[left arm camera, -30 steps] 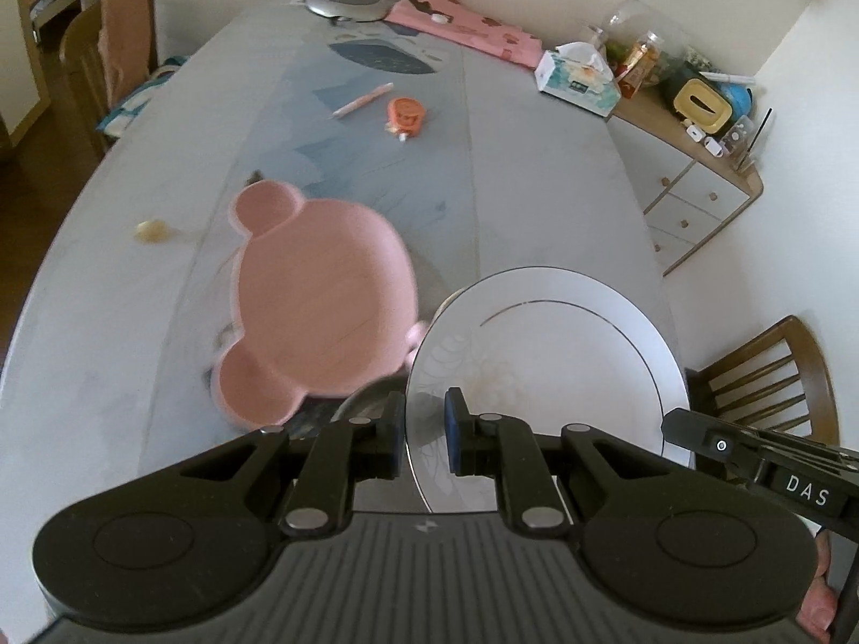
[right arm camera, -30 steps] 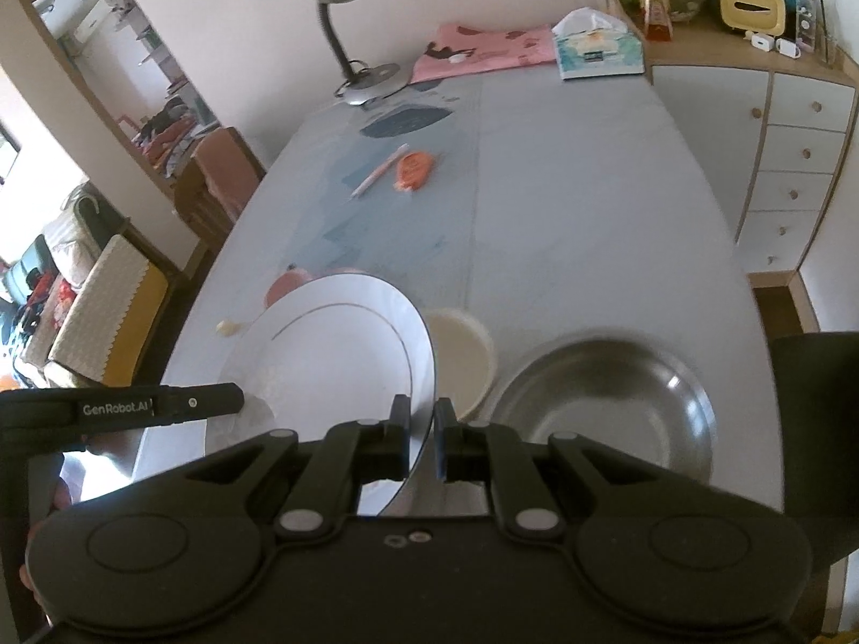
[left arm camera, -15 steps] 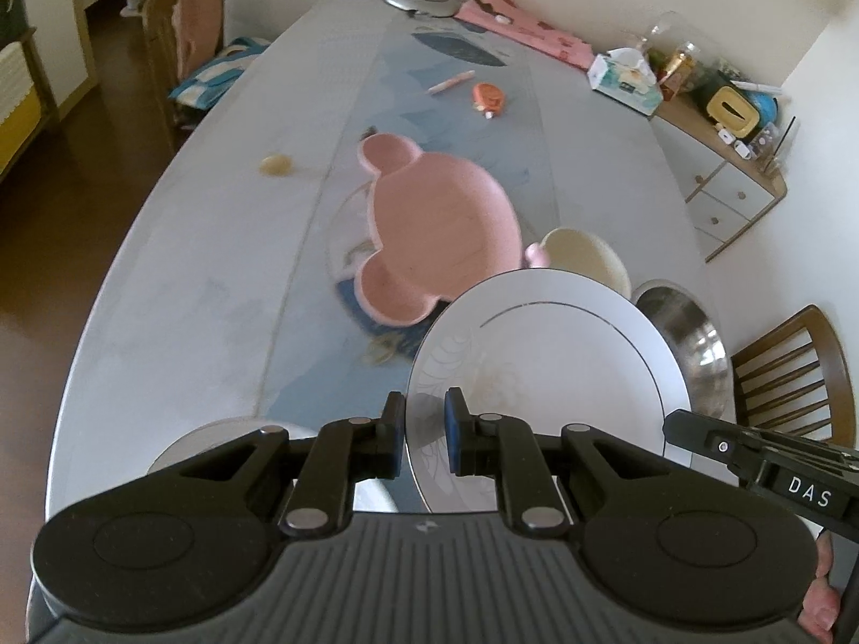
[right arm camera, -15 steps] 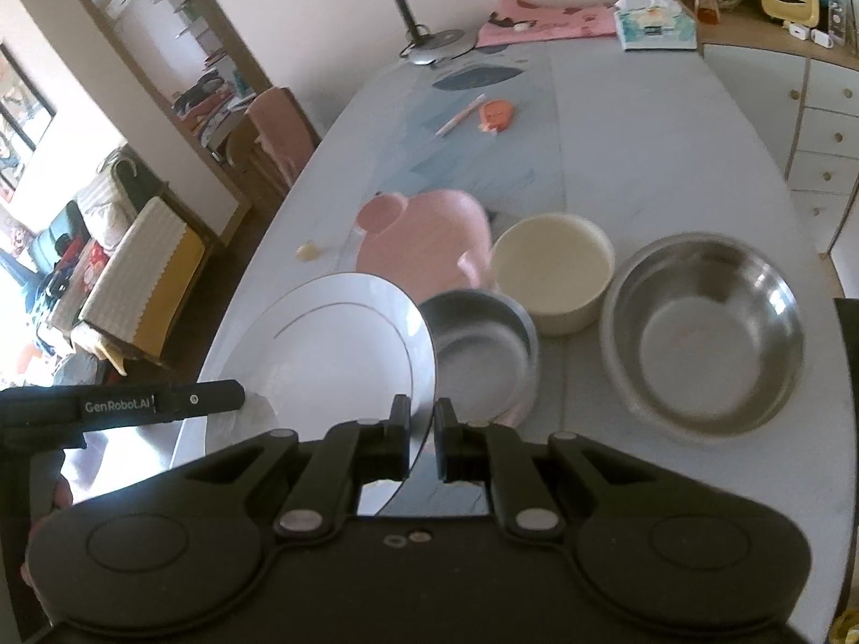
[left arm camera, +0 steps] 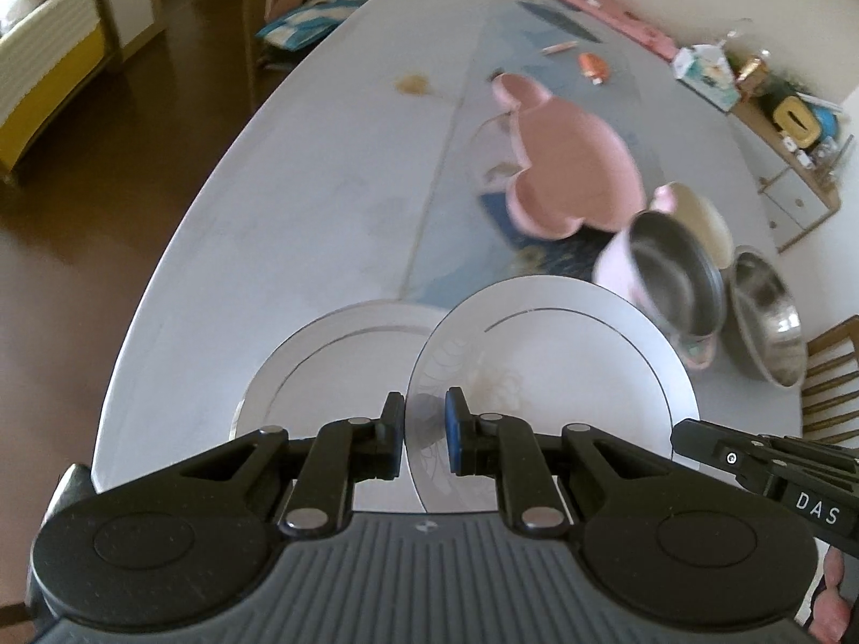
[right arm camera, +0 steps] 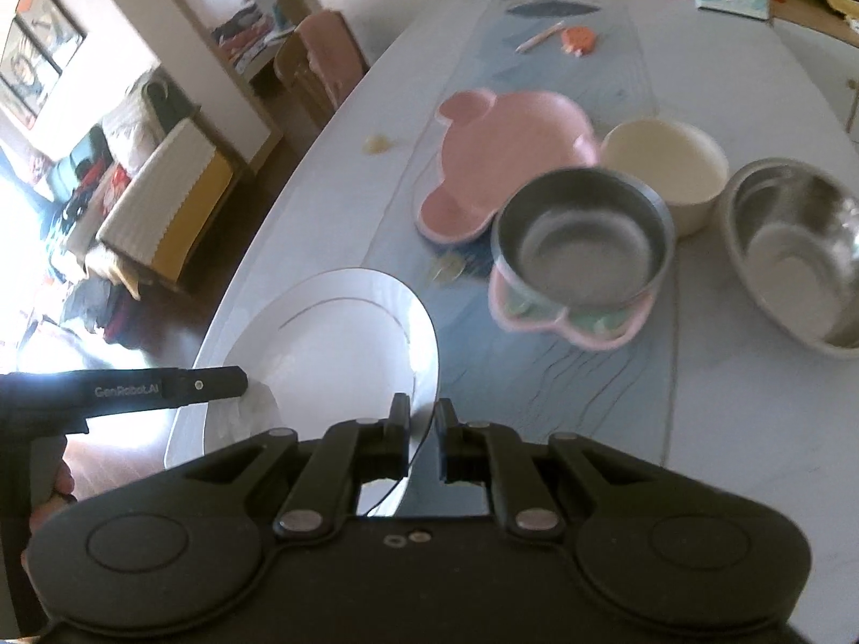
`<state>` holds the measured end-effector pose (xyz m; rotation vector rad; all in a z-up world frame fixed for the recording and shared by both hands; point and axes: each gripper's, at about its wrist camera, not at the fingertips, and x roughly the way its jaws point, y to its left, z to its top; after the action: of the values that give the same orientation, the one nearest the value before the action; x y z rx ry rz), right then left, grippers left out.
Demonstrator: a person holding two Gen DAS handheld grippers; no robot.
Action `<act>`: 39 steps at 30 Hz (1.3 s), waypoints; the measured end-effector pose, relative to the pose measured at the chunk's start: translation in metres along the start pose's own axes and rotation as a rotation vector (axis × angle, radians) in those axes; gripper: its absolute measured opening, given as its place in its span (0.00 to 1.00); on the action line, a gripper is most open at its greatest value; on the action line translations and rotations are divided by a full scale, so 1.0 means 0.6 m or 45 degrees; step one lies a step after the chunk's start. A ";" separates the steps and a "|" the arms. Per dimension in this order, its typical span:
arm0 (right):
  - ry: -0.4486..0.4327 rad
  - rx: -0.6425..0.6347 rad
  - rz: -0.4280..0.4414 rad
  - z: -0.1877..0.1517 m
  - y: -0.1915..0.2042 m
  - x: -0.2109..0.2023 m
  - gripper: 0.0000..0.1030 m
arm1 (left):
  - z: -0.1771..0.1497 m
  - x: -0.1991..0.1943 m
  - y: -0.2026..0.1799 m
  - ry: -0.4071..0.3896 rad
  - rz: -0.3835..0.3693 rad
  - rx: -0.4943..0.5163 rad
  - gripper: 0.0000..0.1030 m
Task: Organize plates and bowls
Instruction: 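Carry the small white plate with both grippers over the large white plate, then lower the small white plate onto the large plate and open both grippers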
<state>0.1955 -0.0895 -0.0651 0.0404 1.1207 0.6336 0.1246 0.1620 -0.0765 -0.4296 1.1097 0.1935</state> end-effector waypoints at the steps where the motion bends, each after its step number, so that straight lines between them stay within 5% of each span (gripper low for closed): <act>1: 0.010 -0.004 0.003 -0.002 0.006 0.010 0.10 | -0.003 0.006 0.008 0.006 0.005 -0.012 0.14; 13: 0.113 -0.060 -0.002 -0.042 0.028 0.085 0.10 | -0.044 0.064 0.072 0.051 0.036 -0.065 0.14; 39: 0.163 -0.135 -0.039 -0.046 0.056 0.117 0.11 | -0.058 0.086 0.078 0.045 0.151 0.021 0.14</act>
<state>0.1764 -0.0347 -0.1241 -0.1093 1.2076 0.6747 0.1017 0.1863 -0.1470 -0.3541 1.1718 0.2816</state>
